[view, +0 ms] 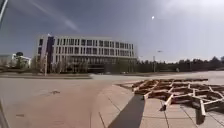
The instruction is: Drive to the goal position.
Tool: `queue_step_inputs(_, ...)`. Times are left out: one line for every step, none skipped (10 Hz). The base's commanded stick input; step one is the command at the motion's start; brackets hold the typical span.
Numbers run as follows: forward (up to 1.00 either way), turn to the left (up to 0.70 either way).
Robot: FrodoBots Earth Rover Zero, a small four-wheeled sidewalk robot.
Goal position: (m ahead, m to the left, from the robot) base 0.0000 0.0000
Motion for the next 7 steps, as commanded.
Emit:
queue_step_inputs(0.05, 0.0)
queue_step_inputs(0.05, 0.0)
queue_step_inputs(0.05, 0.0)
queue_step_inputs(0.05, 0.0)
queue_step_inputs(0.04, 0.0)
queue_step_inputs(0.05, 0.0)
queue_step_inputs(0.05, 0.0)
